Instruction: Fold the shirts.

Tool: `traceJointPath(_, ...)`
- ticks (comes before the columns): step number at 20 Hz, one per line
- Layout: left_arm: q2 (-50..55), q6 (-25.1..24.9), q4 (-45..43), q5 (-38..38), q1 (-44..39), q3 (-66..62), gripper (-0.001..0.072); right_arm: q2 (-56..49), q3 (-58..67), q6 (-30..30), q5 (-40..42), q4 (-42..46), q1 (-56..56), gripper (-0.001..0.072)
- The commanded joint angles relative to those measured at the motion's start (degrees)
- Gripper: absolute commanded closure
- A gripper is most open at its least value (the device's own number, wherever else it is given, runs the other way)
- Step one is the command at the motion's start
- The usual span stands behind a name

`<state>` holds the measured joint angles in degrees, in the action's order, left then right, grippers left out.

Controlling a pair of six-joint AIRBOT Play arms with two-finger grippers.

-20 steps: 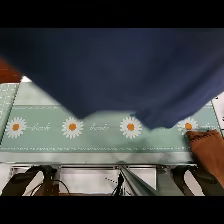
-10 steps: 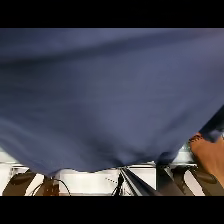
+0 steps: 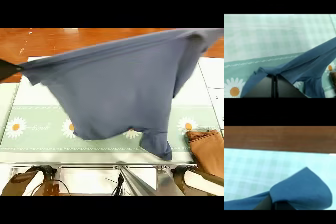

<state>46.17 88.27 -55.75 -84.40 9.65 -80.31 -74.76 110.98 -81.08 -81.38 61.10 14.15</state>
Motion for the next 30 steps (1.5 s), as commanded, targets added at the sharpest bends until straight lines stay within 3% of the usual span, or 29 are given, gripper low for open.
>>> traceJointPath(1,8.6,-4.5,-0.2,9.9,0.1,7.0,0.0686,-11.7,0.1,0.3,3.7,-1.8,0.0,0.0685)
traceJointPath(5,22.0,-5.4,-0.2,17.9,0.1,6.9,0.0686,-20.2,0.1,0.3,12.5,-5.3,0.0,0.0685)
traceJointPath(8,30.7,-5.3,0.7,19.4,0.0,6.9,0.0685,-25.4,0.1,-0.4,16.9,-6.6,-0.9,0.0685)
traceJointPath(14,41.8,-5.3,7.0,17.4,-0.1,6.9,0.0684,-34.2,0.1,-0.3,10.8,-4.6,-5.4,0.0679)
traceJointPath(15,42.3,-5.3,8.0,16.8,0.1,6.9,0.0679,-34.5,0.1,-0.3,10.4,-4.5,-5.6,0.0593)
traceJointPath(16,42.3,-5.4,8.2,15.7,0.4,6.6,0.0597,-34.1,0.1,0.3,10.1,-4.7,-5.7,0.044)
traceJointPath(17,42.3,-6.0,8.1,13.3,1.2,5.8,0.0445,-33.1,0.1,1.4,9.0,-4.8,-5.2,0.0356)
traceJointPath(18,42.3,-6.9,8.0,9.8,2.4,4.6,0.0315,-31.6,0.1,3.5,6.6,-4.7,-4.4,0.034)
traceJointPath(21,41.7,-6.8,2.7,-3.3,7.1,1.5,0.0296,-26.0,0.1,6.5,-4.7,5.0,-0.7,0.0341)
traceJointPath(23,40.1,-6.8,-2.9,-8.4,9.3,2.5,0.0297,-23.3,-0.8,3.6,-10.2,12.1,2.9,0.0341)
traceJointPath(25,37.3,-6.9,-5.9,-9.0,10.0,6.8,0.0296,-20.0,-6.1,3.6,-10.8,10.0,6.9,0.034)
traceJointPath(27,34.8,-8.0,-5.8,-6.6,9.9,13.9,0.0293,-16.1,-14.8,4.5,-9.6,7.6,9.6,0.0265)
traceJointPath(29,34.4,-8.8,-5.7,-4.2,9.2,20.5,0.0124,-12.4,-25.3,7.0,-7.0,4.6,11.8,0.0265)
traceJointPath(30,34.6,-10.4,-5.2,-3.2,8.7,23.1,0.011,-10.8,-30.0,8.2,-5.5,2.4,12.7,0.0265)
